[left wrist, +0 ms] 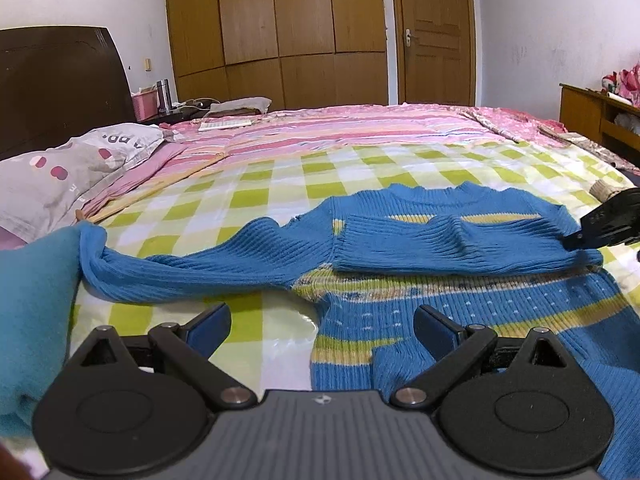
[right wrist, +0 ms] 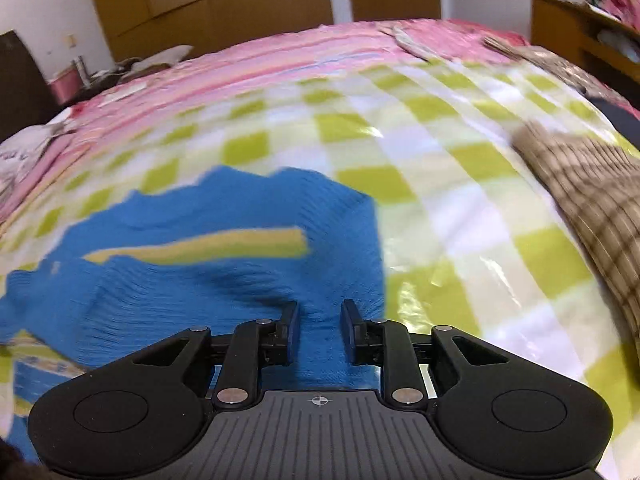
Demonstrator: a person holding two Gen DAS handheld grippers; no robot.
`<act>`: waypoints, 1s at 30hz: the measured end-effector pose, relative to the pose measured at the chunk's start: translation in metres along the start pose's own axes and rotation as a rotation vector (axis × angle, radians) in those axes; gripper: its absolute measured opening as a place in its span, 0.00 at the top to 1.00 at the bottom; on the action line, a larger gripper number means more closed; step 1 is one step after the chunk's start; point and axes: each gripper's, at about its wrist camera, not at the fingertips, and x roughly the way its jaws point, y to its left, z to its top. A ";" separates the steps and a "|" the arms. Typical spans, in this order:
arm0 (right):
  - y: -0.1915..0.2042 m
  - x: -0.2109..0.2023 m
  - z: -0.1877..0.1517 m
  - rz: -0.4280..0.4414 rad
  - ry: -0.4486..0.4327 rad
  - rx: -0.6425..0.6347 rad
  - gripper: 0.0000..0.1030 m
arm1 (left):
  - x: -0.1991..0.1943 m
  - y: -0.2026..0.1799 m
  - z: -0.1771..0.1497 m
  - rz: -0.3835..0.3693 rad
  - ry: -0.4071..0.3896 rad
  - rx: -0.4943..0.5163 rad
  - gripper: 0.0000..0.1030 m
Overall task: Fold small clothes
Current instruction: 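Carry the held sleeve across the sweater body with the right gripper, then lay the sleeve down and open the right gripper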
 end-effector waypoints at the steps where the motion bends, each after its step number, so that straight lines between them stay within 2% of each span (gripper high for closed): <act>1: -0.003 0.000 -0.001 -0.003 -0.011 -0.005 0.81 | 0.001 -0.001 -0.001 0.003 0.001 0.005 0.00; 6: -0.002 0.003 0.006 -0.053 0.001 -0.006 0.78 | 0.003 -0.003 -0.003 0.019 0.002 0.018 0.00; 10: 0.026 -0.016 0.008 -0.031 -0.069 -0.105 0.75 | 0.004 0.002 -0.002 0.024 0.002 0.007 0.00; 13: 0.063 -0.024 0.005 0.072 -0.089 -0.209 0.75 | 0.005 0.006 -0.001 0.036 -0.001 0.000 0.00; 19: 0.154 -0.008 -0.007 0.332 -0.015 -0.451 0.66 | 0.001 0.017 0.004 0.057 -0.025 -0.026 0.00; 22: 0.189 -0.002 -0.017 0.392 -0.019 -0.590 0.49 | 0.001 0.024 0.007 0.060 -0.030 -0.042 0.00; 24: 0.205 0.004 -0.023 0.406 -0.014 -0.657 0.49 | 0.001 0.026 0.007 0.062 -0.029 -0.048 0.00; 27: 0.218 0.012 -0.028 0.359 -0.011 -0.699 0.56 | 0.003 0.030 0.007 0.065 -0.024 -0.053 0.00; 29: 0.219 0.018 -0.027 0.357 0.010 -0.669 0.83 | 0.003 0.031 0.007 0.068 -0.024 -0.057 0.00; 30: 0.218 0.020 -0.026 0.358 0.021 -0.648 0.84 | 0.004 0.032 0.007 0.070 -0.026 -0.059 0.00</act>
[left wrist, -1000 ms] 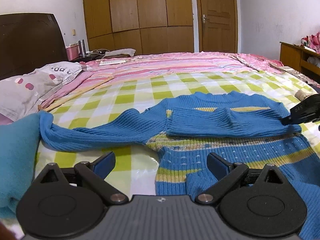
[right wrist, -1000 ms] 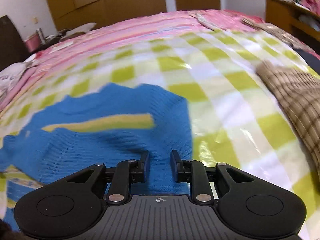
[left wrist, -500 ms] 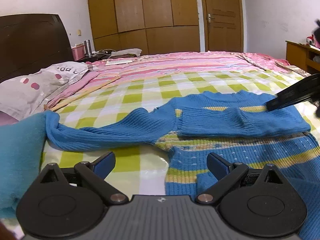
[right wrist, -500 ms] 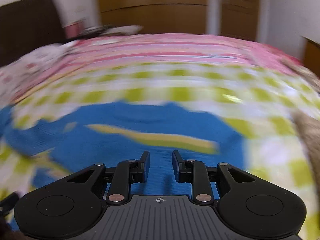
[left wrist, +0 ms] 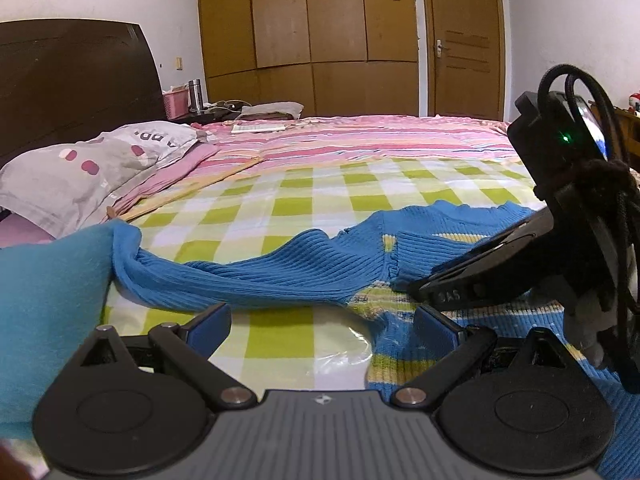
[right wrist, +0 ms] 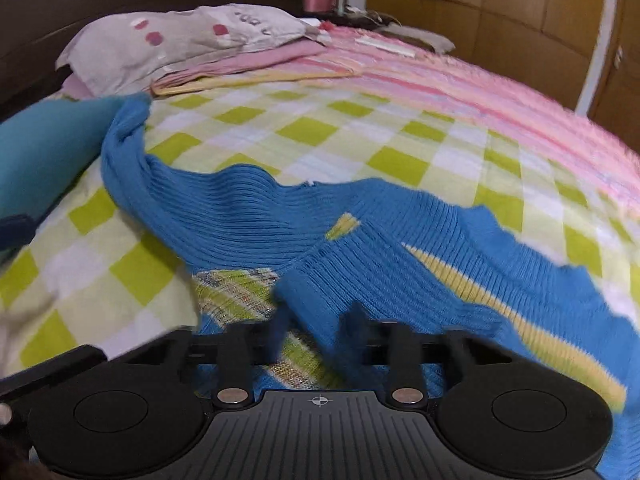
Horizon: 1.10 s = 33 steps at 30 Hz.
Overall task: Fold small clothes
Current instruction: 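Lay the sleeve down and open the right gripper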
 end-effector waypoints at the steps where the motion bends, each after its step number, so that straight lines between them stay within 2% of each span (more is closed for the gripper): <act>1: 0.000 -0.001 -0.001 -0.003 -0.004 0.012 0.86 | 0.000 0.001 0.000 0.002 -0.001 -0.001 0.00; 3: 0.003 -0.006 -0.001 -0.004 -0.020 0.013 0.93 | 0.000 0.002 0.000 0.006 -0.002 -0.004 0.00; 7: 0.012 -0.010 0.002 0.038 -0.050 0.010 0.96 | 0.003 0.001 -0.001 0.016 0.007 -0.006 0.00; 11: 0.017 -0.001 0.000 0.063 -0.033 0.019 0.96 | 0.005 0.000 -0.002 0.021 0.017 -0.003 0.00; 15: 0.015 -0.001 -0.004 0.089 -0.036 0.047 0.95 | 0.007 0.001 -0.003 0.023 0.018 -0.006 0.00; 16: 0.014 -0.002 -0.004 0.102 -0.033 0.052 0.89 | 0.008 0.002 -0.002 0.025 0.018 -0.007 0.00; 17: 0.013 -0.003 -0.004 0.116 -0.030 0.063 0.87 | 0.008 0.003 -0.003 0.024 0.016 -0.010 0.00; 24: 0.005 -0.018 -0.007 0.152 -0.066 0.141 0.87 | 0.005 0.018 -0.001 0.022 -0.038 -0.056 0.00; 27: 0.003 -0.010 -0.009 0.105 -0.021 0.148 0.86 | 0.006 0.023 0.000 0.059 -0.045 -0.066 0.00; 33: 0.002 -0.019 -0.007 0.122 -0.043 0.145 0.85 | 0.012 0.046 0.006 0.147 -0.062 -0.097 0.00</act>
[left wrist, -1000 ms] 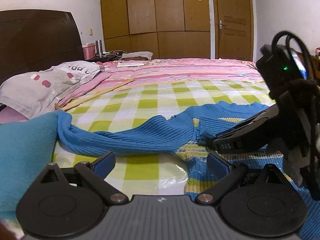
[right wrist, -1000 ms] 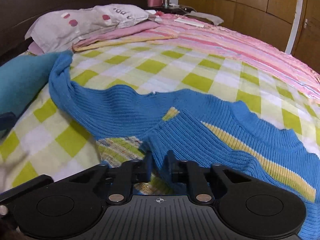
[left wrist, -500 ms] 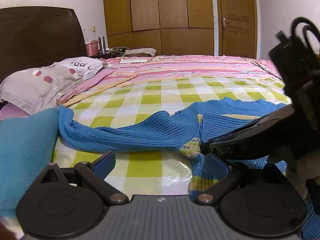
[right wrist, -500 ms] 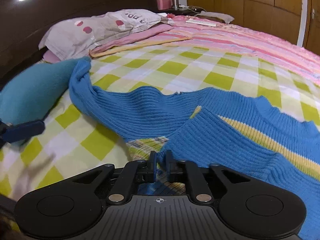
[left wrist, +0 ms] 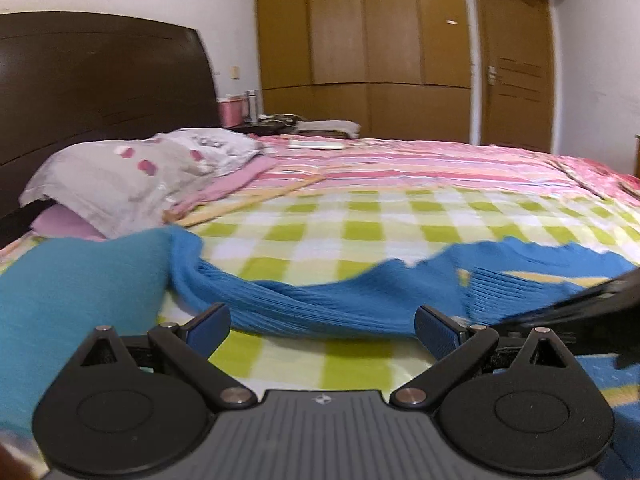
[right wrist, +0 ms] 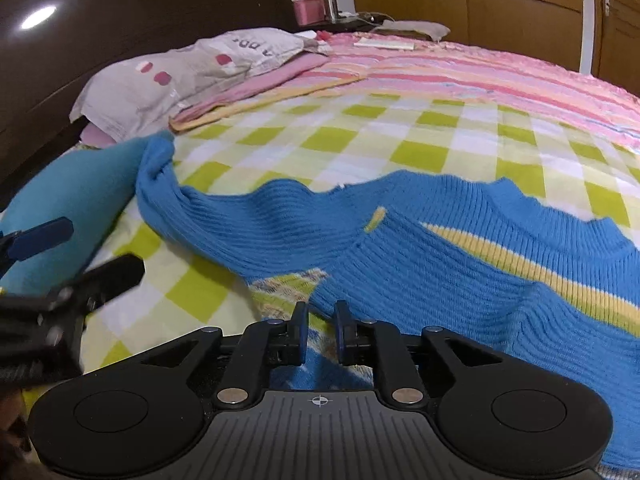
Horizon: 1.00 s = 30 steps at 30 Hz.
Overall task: Fold small clothes
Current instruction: 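Lay the sleeve down and open the right gripper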
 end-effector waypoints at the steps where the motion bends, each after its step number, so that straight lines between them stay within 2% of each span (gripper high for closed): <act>1: 0.000 -0.001 0.001 0.001 -0.003 0.002 0.85 | 0.004 0.005 0.002 0.010 0.009 -0.014 0.00; 5: 0.003 -0.002 0.007 0.009 -0.012 0.001 0.85 | 0.031 0.030 0.005 0.001 0.110 -0.138 0.01; 7: 0.006 -0.003 0.008 0.018 -0.016 -0.004 0.85 | 0.047 0.043 0.005 0.023 0.146 -0.196 0.07; 9: 0.009 -0.003 0.008 0.030 -0.019 -0.008 0.85 | 0.060 0.051 0.003 0.068 0.161 -0.212 0.19; 12: 0.012 -0.001 0.005 0.045 -0.017 -0.007 0.85 | 0.081 0.064 0.001 0.108 0.190 -0.249 0.28; 17: 0.013 0.002 0.002 0.066 -0.011 0.002 0.85 | 0.108 0.069 -0.006 0.118 0.225 -0.319 0.29; 20: 0.010 0.002 0.002 0.073 -0.016 0.019 0.85 | 0.119 0.072 -0.009 0.111 0.226 -0.369 0.22; 23: 0.007 0.001 0.002 0.078 -0.020 0.036 0.85 | 0.123 0.071 -0.006 0.115 0.225 -0.371 0.22; 25: 0.005 -0.001 0.002 0.080 -0.022 0.047 0.85 | 0.123 0.073 -0.006 0.109 0.216 -0.381 0.29; 26: 0.004 -0.002 0.002 0.080 -0.023 0.052 0.84 | 0.123 0.074 -0.005 0.100 0.207 -0.383 0.46; 27: 0.003 -0.003 0.002 0.080 -0.025 0.057 0.84 | 0.121 0.076 -0.005 0.073 0.195 -0.389 0.69; 28: 0.003 -0.005 0.003 0.080 -0.028 0.060 0.84 | 0.119 0.078 -0.005 0.040 0.191 -0.404 0.78; 30: 0.003 -0.008 0.004 0.077 -0.035 0.061 0.84 | 0.116 0.080 -0.004 -0.006 0.178 -0.430 0.84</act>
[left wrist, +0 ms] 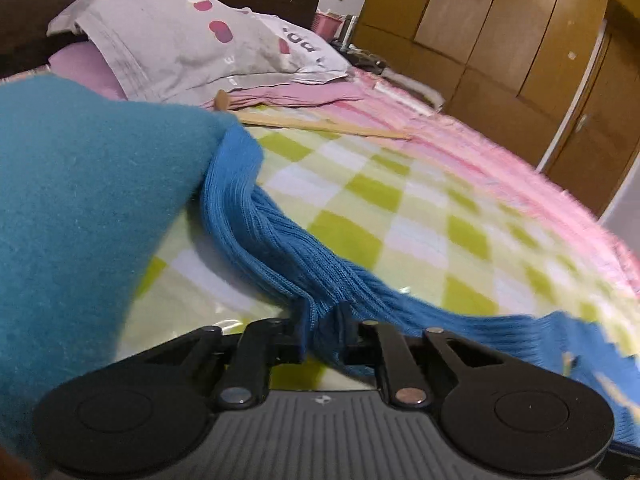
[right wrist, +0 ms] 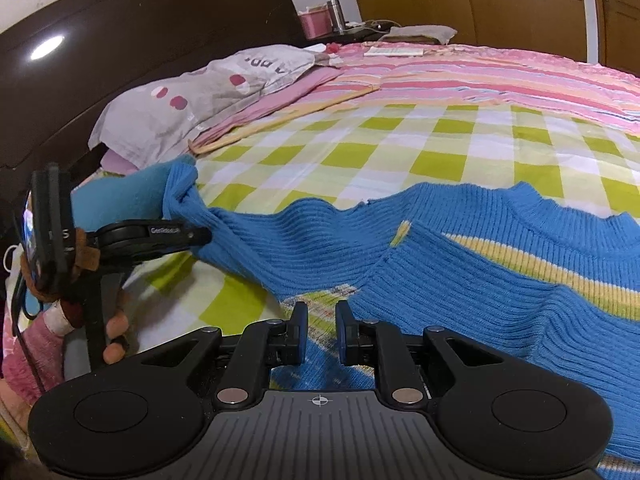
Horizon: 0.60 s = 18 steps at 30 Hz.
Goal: Fold small clothes
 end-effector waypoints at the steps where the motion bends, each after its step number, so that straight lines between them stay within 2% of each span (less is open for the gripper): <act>1: 0.001 -0.002 0.001 -0.003 -0.005 -0.003 0.84 | -0.003 -0.003 0.000 -0.007 -0.015 0.025 0.85; 3: 0.003 -0.006 0.005 -0.010 -0.015 -0.014 0.84 | -0.011 -0.016 -0.003 -0.012 -0.054 0.116 0.88; 8: 0.010 -0.013 0.019 -0.027 -0.041 -0.048 0.84 | -0.037 -0.051 -0.016 -0.134 -0.113 0.302 0.88; 13: 0.017 -0.010 0.042 -0.029 -0.037 -0.086 0.84 | -0.043 -0.071 -0.033 -0.217 -0.076 0.423 0.88; 16: 0.026 0.001 0.059 -0.012 -0.011 -0.138 0.84 | -0.042 -0.078 -0.041 -0.261 -0.039 0.451 0.88; 18: 0.032 0.011 0.068 0.009 0.014 -0.160 0.77 | -0.043 -0.080 -0.046 -0.278 -0.023 0.461 0.88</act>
